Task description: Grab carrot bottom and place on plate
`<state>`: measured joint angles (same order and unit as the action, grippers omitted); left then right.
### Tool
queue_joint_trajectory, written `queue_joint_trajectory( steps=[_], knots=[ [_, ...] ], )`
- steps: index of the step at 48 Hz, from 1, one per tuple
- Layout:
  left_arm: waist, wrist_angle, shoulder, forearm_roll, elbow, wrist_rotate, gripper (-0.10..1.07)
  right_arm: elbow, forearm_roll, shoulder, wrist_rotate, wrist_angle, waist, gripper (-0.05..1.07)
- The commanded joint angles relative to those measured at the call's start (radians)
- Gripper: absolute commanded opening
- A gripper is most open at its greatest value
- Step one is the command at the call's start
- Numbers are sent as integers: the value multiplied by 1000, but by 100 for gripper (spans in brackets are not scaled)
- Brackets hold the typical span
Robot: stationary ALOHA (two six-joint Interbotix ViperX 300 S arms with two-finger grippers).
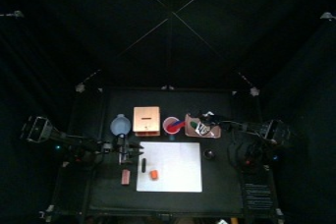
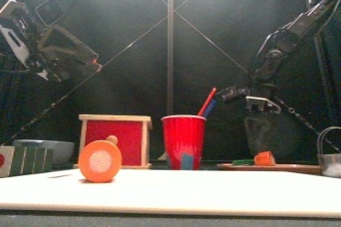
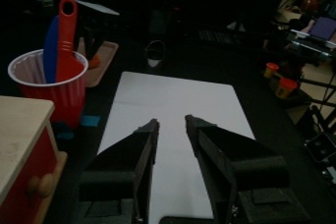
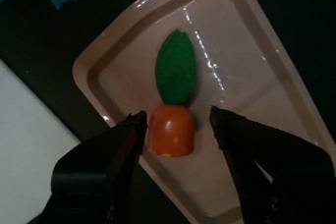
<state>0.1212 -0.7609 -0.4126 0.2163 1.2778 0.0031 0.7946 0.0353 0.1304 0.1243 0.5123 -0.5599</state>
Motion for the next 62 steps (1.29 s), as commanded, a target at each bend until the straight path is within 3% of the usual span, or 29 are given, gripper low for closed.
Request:
queue_joint_trajectory(
  steps=[1,7,14,23,29,41,47,55,62],
  knots=[
    [-8,-3,-2,0,-9,2,72,-8,-2,41,-2,-6,-3,88],
    [-8,-3,-2,0,-12,0,72,-14,-41,67,6,-2,18,88],
    [-9,-5,-2,0,-15,0,72,-35,-172,97,5,-8,143,88],
    [-11,-6,-2,6,-14,0,72,-77,-341,78,8,-28,359,88],
    [-11,-5,-2,14,-17,-2,72,-92,-388,61,74,-83,463,88],
    [-11,-5,-2,14,-17,-2,72,-141,-276,-25,331,-264,609,88],
    [-18,-6,-5,31,-15,-2,72,-222,-204,-106,469,-264,640,88],
    [-54,-6,-18,144,-3,6,72,-371,-60,-218,617,-259,692,89],
    [-67,-6,-29,176,12,6,72,-456,17,-310,723,-238,710,89]
  ],
)
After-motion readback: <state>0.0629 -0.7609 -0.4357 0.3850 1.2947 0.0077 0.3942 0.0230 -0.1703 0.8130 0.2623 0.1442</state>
